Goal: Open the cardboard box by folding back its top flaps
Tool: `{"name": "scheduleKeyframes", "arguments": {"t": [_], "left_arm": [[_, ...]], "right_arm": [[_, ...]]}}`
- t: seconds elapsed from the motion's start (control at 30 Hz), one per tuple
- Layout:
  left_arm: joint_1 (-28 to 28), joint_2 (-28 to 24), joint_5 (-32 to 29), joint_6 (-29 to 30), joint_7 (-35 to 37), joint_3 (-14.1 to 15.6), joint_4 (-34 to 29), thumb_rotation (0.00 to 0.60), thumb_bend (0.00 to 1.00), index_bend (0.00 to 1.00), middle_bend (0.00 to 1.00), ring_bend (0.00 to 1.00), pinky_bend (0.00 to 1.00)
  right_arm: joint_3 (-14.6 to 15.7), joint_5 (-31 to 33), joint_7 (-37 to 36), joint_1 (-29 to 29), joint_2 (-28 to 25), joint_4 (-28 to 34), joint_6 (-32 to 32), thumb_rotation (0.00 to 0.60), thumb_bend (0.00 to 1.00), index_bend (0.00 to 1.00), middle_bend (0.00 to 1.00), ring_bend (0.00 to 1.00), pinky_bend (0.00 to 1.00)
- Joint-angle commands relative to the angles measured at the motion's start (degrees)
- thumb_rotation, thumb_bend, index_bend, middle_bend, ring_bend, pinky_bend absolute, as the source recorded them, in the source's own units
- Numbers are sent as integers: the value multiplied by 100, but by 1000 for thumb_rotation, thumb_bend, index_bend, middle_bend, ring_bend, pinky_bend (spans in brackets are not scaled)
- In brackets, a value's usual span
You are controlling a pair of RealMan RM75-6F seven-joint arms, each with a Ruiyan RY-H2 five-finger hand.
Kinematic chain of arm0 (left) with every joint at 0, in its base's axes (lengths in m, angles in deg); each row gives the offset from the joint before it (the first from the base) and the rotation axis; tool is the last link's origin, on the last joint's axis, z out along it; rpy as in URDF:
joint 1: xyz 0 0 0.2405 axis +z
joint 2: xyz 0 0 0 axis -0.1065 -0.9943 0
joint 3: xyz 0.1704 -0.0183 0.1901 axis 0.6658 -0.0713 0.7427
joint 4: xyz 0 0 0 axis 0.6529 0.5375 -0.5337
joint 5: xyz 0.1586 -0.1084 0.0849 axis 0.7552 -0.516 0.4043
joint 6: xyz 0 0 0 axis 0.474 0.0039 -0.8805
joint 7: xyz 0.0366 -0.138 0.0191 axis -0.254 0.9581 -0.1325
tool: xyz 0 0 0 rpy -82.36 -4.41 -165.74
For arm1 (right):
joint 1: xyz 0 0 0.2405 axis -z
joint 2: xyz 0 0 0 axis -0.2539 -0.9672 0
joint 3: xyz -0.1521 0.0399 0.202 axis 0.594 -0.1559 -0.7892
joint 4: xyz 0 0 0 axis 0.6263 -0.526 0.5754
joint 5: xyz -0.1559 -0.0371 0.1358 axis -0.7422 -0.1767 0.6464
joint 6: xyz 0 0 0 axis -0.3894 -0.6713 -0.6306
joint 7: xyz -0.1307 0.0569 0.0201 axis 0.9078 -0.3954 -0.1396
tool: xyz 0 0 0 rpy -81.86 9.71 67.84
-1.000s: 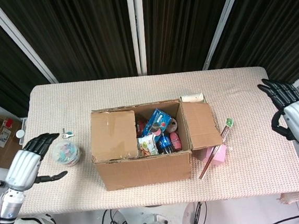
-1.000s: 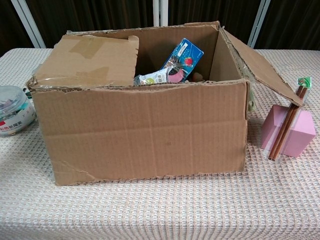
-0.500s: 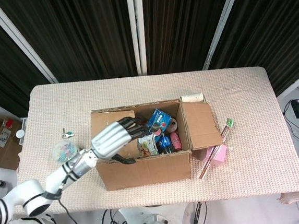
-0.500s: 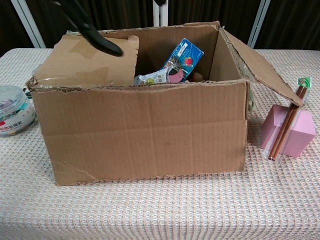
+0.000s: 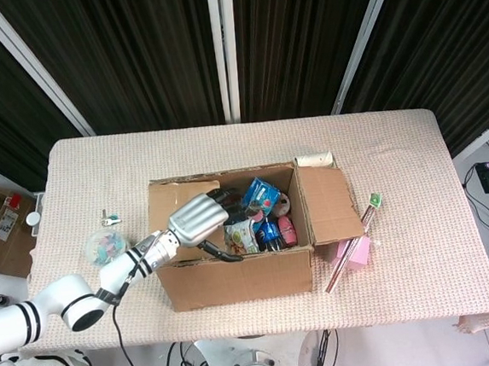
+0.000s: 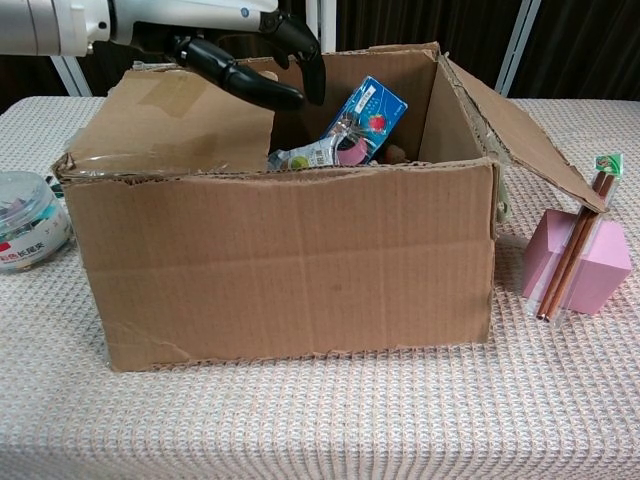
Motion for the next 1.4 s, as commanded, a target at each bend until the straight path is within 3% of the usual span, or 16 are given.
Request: {"name": "scheduleKeyframes", "arguments": {"t": [0.03, 0.4, 0.8, 1.1, 1.4], "left_arm": [[-5, 32, -18, 36, -25, 86, 47, 95, 0, 306, 274, 44, 175], [-186, 315, -100, -77, -109, 313, 383, 78, 0, 303, 267, 44, 175], [-261, 100, -145, 42, -797, 427, 343, 59, 0, 333, 347, 44, 174], [-126, -477, -201, 367, -1354, 428, -113, 59, 0, 338, 396, 45, 172], [123, -1453, -530, 529, -1405, 374, -974, 57, 0, 338, 405, 45, 171]], "right_arm": [[-28, -14, -15, 2, 25, 6, -39, 600, 917, 0, 41, 0, 0], [-132, 35, -63, 66, 81, -79, -165, 600, 920, 0, 41, 0, 0], [-213, -37, -289, 67, 193, -263, -290, 600, 923, 0, 40, 0, 0], [-262, -116, -241, 70, 197, -215, -302, 600, 923, 0, 40, 0, 0], [-322, -118, -239, 58, 186, -168, -347, 600, 925, 0, 35, 0, 0]]}}
